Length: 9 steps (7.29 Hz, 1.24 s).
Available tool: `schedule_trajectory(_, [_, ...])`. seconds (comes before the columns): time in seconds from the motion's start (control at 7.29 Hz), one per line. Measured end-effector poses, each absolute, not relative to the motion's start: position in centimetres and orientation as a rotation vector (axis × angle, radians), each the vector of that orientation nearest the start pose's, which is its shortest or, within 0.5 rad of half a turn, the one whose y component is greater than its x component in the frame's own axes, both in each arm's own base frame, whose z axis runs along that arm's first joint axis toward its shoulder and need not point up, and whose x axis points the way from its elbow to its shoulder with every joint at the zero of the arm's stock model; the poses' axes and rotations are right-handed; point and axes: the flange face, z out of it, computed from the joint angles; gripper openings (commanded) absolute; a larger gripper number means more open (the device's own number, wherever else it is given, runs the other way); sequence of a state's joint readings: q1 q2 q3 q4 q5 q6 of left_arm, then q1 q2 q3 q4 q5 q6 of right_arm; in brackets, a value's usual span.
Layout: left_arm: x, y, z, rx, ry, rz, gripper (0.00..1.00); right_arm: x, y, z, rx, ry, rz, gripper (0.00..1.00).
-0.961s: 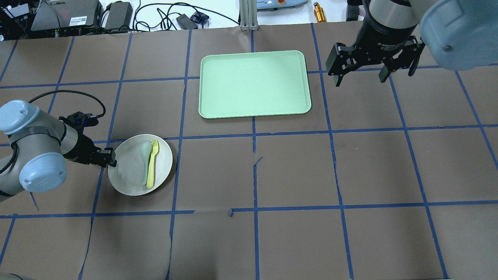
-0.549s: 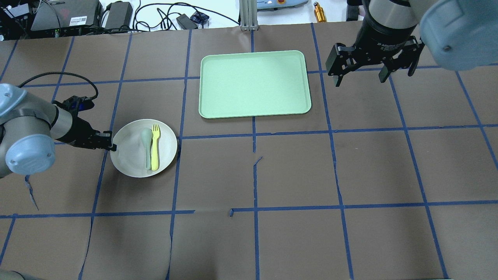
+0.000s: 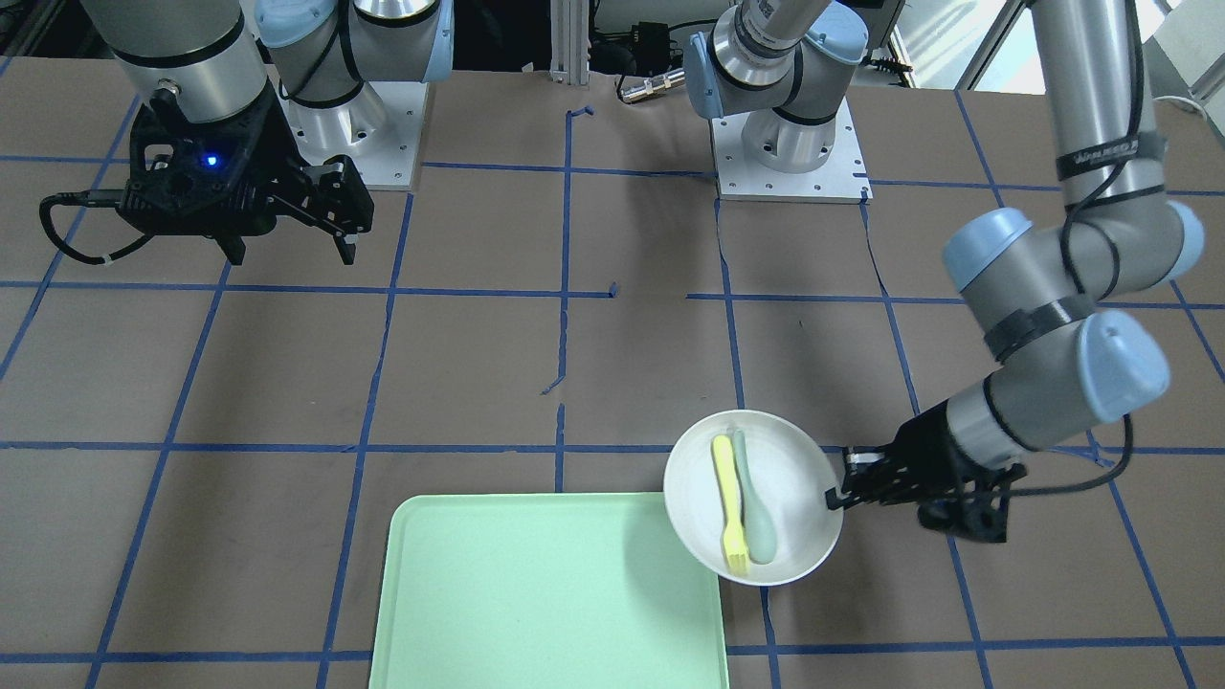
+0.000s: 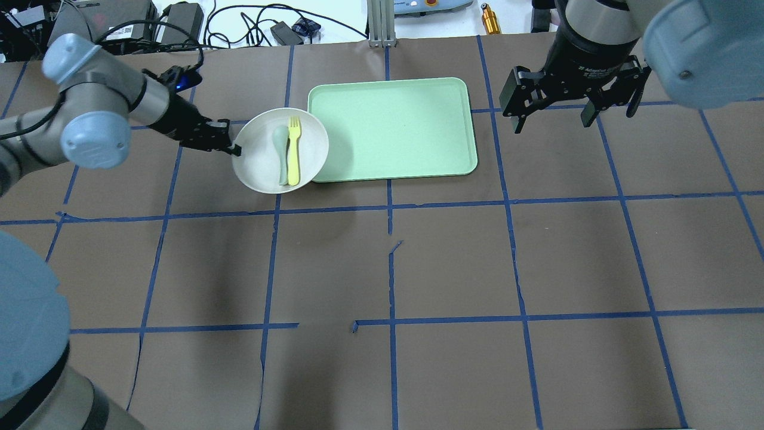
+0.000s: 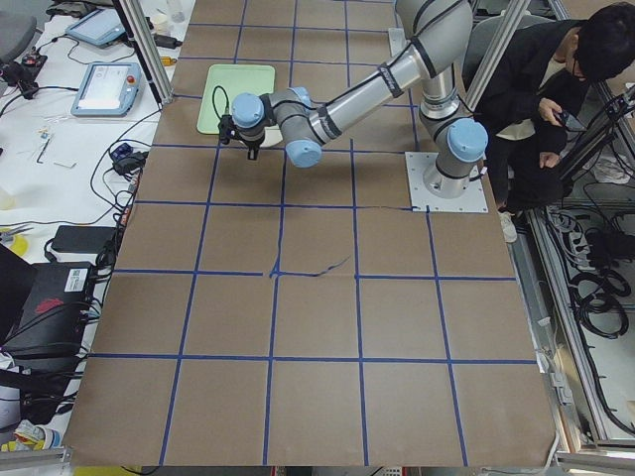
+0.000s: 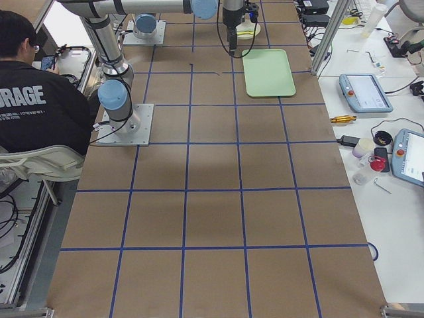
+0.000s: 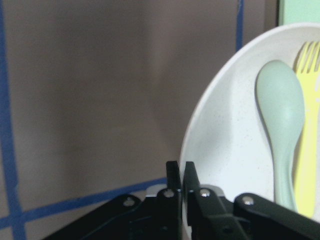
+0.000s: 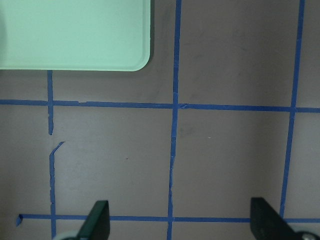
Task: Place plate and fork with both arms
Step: 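Carry the plate with the left gripper onto the green tray, then open the left gripper and lift it away from the plate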
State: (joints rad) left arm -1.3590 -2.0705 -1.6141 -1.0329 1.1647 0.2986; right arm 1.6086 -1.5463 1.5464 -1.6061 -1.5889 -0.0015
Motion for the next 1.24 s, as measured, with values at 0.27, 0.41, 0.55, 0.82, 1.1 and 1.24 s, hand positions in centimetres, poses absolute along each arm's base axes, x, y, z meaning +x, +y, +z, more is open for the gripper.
schedule_trajectory(0.27, [-14.1,-73.2,22.0,0.164,3.464,-0.180,0.00,15.1,-50.0,49.1,-0.062,3.157,-0.056,1.00])
schedule_trajectory(0.41, [-18.1,-75.3,20.8,0.146,3.459,-0.184,0.00,15.1,-50.0,49.1,-0.062,3.157,-0.056,1.00])
schedule_trajectory(0.55, [-21.0,-76.4,19.7,0.128,3.461,-0.180,0.00,15.1,-50.0,49.1,-0.062,3.157,-0.057,1.00])
schedule_trajectory(0.82, [-23.3,-76.6,18.6,0.119,3.463,-0.160,0.99,15.1,-50.0,49.1,-0.062,3.157,-0.058,1.00])
schedule_trajectory(1.1, [-23.4,-75.8,19.0,0.131,3.455,-0.204,1.00,15.1,-50.1,49.2,-0.062,3.158,-0.060,1.00])
schedule_trajectory(1.24, [-21.7,-75.0,20.3,0.146,3.424,-0.253,1.00,15.1,-50.1,49.2,-0.062,3.158,-0.060,1.00])
